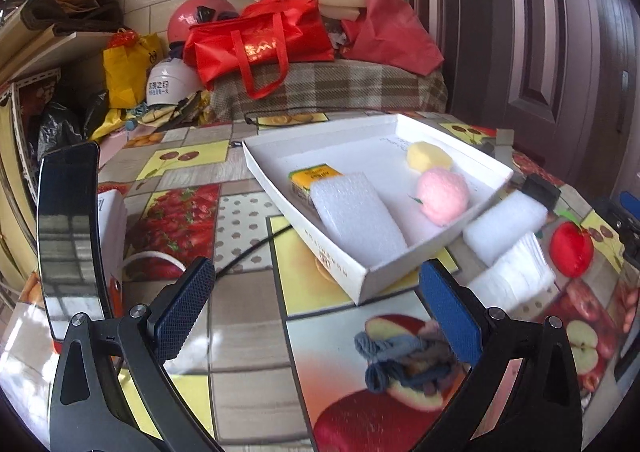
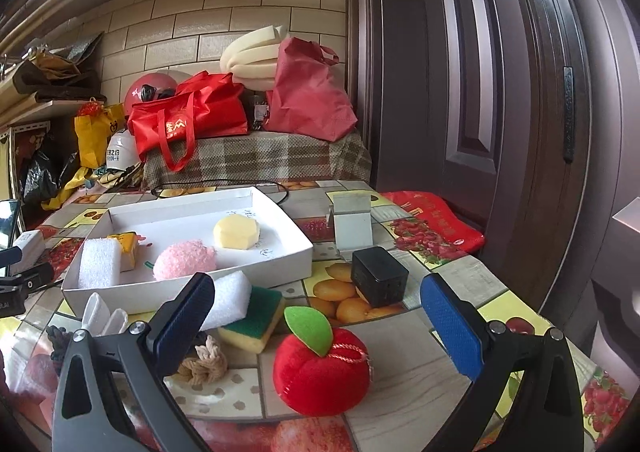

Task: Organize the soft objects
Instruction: 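Withdraw both tools from the tray back toward the remaining items, then grasp the knotted grey-blue rope toy with the left tool while the right tool grasps the red apple plush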

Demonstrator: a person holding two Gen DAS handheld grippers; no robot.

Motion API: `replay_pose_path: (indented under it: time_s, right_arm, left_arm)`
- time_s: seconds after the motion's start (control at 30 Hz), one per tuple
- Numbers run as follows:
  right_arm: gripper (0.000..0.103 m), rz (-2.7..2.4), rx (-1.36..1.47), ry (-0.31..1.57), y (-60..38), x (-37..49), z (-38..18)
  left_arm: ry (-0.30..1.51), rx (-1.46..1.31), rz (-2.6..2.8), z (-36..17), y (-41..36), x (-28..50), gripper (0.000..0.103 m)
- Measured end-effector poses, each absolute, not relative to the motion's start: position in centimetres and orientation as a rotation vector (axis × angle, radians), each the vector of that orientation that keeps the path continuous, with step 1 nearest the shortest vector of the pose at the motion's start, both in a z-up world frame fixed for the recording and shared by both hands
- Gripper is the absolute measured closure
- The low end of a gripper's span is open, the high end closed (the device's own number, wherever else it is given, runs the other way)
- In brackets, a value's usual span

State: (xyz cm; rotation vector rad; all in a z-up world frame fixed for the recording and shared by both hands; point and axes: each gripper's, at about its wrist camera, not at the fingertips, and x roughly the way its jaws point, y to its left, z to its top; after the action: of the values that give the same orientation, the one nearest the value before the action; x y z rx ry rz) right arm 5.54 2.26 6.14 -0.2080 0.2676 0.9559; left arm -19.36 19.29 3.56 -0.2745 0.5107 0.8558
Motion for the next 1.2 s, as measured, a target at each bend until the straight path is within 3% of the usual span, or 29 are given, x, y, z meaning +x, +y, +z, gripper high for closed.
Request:
replay_pose_path:
  time_s: [0.17, 0.47, 0.8, 0.9, 0.93, 1.0, 1.03, 1.07, 1.2]
  right_arm:
    - [0.000, 0.976, -0.265, 0.295, 0.2, 6.2, 5.9]
    - [0.000, 1.020, -0.481, 0.543, 2.7, 8.2, 3.1]
    - [0.000, 1.010, -0.600, 0.571, 7.4, 8.1, 2.1]
    - [0.001, 0.994, -0.639, 0.614, 8.0, 8.6, 1.4]
    - [0.007, 0.984, -0.636, 0.620, 8.0, 8.8, 1.4]
    - [0.036, 1.010, -0.611, 0.630, 7.6, 9.0, 1.6]
    - [0.041, 1.016, -0.600, 0.627, 7.5, 9.0, 1.7]
    - [0.042, 1.029, -0.588, 0.619, 7.2, 8.9, 2.0]
    - [0.042, 1.046, -0.511, 0.507, 5.4, 7.8, 3.5]
  left_arm:
    - [0.642, -0.291, 0.737, 2.2, 17.9, -19.3, 0.000]
    - [0.802, -0.177, 0.651, 0.7, 15.6, -16.3, 0.000]
    - [0.874, -0.198, 0.630, -0.3, 16.8, -14.5, 0.004]
    - [0.864, -0.226, 0.609, -0.2, 17.1, -14.8, 0.015]
    - [0.858, -0.234, 0.596, -0.2, 17.0, -14.9, 0.024]
    - [0.843, -0.242, 0.569, 0.0, 16.8, -15.0, 0.046]
    - [0.836, -0.240, 0.568, 0.1, 16.7, -15.1, 0.063]
    - [0.831, -0.234, 0.581, 0.2, 16.5, -15.2, 0.070]
    - [0.724, -0.203, 0.625, 1.7, 15.6, -16.8, 0.073]
